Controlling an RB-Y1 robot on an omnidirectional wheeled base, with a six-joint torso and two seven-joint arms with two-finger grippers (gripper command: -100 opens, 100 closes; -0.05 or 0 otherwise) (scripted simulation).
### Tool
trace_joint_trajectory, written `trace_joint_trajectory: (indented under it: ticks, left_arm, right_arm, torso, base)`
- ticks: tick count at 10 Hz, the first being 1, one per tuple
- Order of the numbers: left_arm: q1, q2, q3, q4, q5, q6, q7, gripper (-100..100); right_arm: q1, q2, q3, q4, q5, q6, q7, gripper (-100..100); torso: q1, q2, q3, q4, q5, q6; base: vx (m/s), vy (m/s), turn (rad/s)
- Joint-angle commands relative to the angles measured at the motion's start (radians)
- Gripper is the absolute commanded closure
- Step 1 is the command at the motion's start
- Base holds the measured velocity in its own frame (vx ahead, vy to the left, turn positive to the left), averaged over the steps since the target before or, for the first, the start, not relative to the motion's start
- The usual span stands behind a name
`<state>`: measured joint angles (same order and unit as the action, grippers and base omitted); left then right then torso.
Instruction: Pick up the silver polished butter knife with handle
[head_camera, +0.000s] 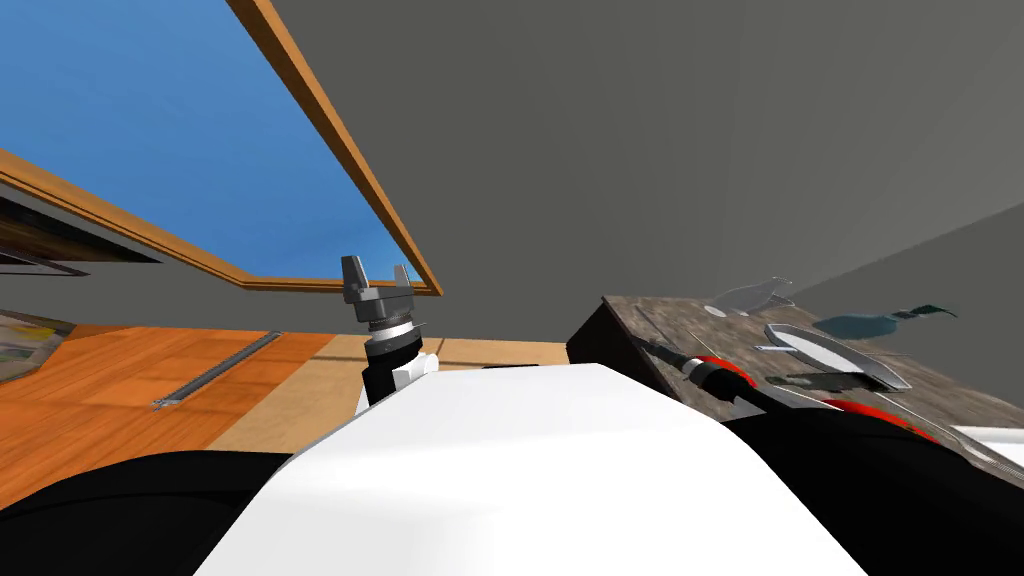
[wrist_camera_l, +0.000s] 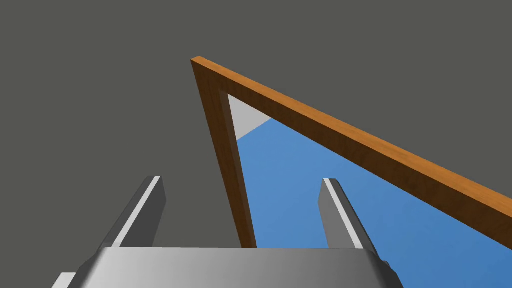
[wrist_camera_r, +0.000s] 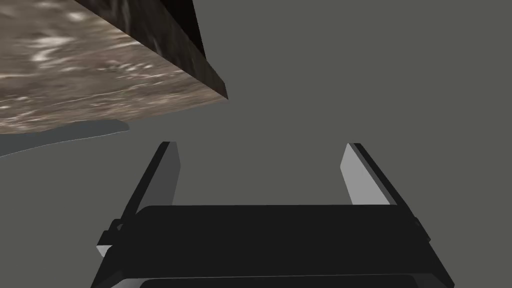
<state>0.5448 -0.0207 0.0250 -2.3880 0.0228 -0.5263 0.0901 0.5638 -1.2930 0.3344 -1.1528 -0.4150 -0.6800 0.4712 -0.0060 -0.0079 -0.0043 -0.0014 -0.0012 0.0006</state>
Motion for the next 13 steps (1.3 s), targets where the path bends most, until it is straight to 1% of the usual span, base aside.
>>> trace_joint_trajectory:
  ticks: [1,4,5,8,9,10,11,13]
  left_arm:
    - [0.0,0.0,0.0,0.0,0.0,0.0,0.0,0]
    - [0.0,0.0,0.0,0.0,0.0,0.0,0.0,0]
    - [0.0,0.0,0.0,0.0,0.0,0.0,0.0,0]
    - [0.0,0.0,0.0,0.0,0.0,0.0,0.0,0]
    - [0.0,0.0,0.0,0.0,0.0,0.0,0.0,0]
    - [0.0,0.0,0.0,0.0,0.0,0.0,0.0,0]
    - [0.0,0.0,0.0,0.0,0.0,0.0,0.0,0]
    - [0.0,0.0,0.0,0.0,0.0,0.0,0.0,0]
  right_arm:
    - [0.013,-0.04,0.01,0.041,-0.011,0.018,0.008,-100]
    - [0.035,-0.086,0.041,0.132,-0.018,0.017,-0.003,-100]
    - [0.035,-0.086,0.041,0.132,-0.018,0.017,-0.003,-100]
    - [0.06,-0.096,0.074,0.197,-0.018,0.021,-0.017,-100]
    - [0.06,-0.096,0.074,0.197,-0.018,0.021,-0.017,-100]
    - [0.068,-0.094,0.084,0.212,-0.017,0.023,-0.022,-100]
    - [0.081,-0.084,0.103,0.23,-0.014,0.025,-0.029,-100]
    - [0.081,-0.084,0.097,0.222,-0.017,0.031,-0.02,-100]
  torso:
    - [0.0,0.0,0.0,0.0,0.0,0.0]
    - [-0.002,0.0,0.0,0.0,-0.001,0.001]
    - [-0.004,0.001,0.0,0.0,-0.001,0.001]
    - [-0.002,0.005,0.003,0.001,-0.001,0.001]
    - [-0.003,0.004,0.003,0.001,-0.001,0.002]
    - [-0.001,0.005,0.003,0.001,-0.001,0.002]
    - [0.001,0.006,0.003,0.001,-0.001,0.002]
    - [0.0,0.007,0.004,0.002,-0.001,0.002]
  base:
    - [0.092,-0.072,0.31]
    - [0.081,-0.105,0.327]
    - [0.039,-0.096,0.069]
    - [0.015,-0.103,0.158]
    - [0.014,-0.09,0.038]
    - [-0.001,-0.056,0.056]
    - [-0.02,-0.081,0.119]
    - [-0.018,-0.046,0.02]
